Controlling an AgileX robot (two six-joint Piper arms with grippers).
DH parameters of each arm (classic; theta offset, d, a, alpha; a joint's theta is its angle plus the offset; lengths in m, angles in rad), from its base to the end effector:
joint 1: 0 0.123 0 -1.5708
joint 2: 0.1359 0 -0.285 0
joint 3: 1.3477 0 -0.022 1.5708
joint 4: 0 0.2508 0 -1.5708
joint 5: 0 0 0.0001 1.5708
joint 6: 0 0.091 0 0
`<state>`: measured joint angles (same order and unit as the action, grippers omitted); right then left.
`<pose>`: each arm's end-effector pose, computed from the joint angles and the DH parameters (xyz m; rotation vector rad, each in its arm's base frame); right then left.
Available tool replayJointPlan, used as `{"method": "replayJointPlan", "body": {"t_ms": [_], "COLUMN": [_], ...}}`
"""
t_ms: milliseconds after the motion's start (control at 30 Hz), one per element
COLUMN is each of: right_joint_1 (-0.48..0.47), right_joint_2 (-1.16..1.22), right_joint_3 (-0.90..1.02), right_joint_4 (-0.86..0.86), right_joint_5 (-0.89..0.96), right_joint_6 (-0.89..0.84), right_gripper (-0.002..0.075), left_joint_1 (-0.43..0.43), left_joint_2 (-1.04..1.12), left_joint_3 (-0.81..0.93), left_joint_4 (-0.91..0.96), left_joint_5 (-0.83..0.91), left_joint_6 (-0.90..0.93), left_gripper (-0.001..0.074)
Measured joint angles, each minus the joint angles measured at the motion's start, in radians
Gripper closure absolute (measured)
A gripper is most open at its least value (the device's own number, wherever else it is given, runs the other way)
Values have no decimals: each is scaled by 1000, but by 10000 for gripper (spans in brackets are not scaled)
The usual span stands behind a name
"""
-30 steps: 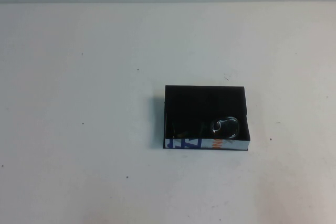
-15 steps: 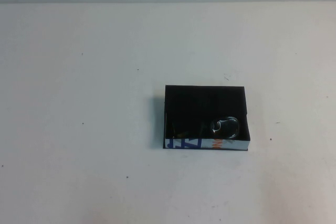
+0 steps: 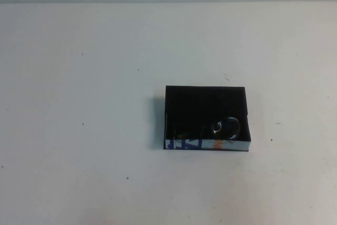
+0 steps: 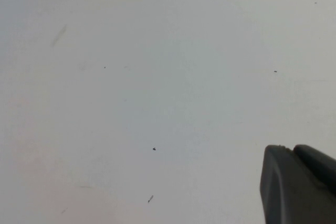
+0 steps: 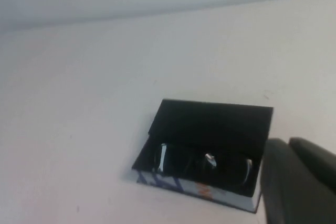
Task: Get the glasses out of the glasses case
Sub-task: Pick up the glasses from the glasses case
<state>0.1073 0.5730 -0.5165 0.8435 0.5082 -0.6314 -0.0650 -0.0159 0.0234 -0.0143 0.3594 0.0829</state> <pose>0.1098 0.0452 0.3112 -0.2202 1.8928 0.5231 0.0526 -0.0039 0.1738 0.1279 1.8460 -0.0015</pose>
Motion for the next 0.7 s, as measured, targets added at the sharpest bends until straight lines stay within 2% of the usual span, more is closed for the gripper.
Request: {"method": "replayJointPlan", "body": {"t_ms": [167, 400, 700], "right_joint_1": [0, 11, 216], "right_joint_2": [292, 630, 890], "right_joint_3": [-287, -597, -808], "right_joint_4": [-35, -131, -565], "right_joint_5": [269, 543, 616], "right_joint_6": [-205, -260, -264], "right_gripper": [743, 743, 743], "left_joint_1": [0, 0, 0], "left_joint_2": [0, 0, 0], "left_joint_3": [0, 0, 0], "left_joint_4": [0, 0, 0], "left_joint_5": [0, 0, 0], "left_joint_6": [0, 0, 0], "left_gripper": [739, 739, 739]}}
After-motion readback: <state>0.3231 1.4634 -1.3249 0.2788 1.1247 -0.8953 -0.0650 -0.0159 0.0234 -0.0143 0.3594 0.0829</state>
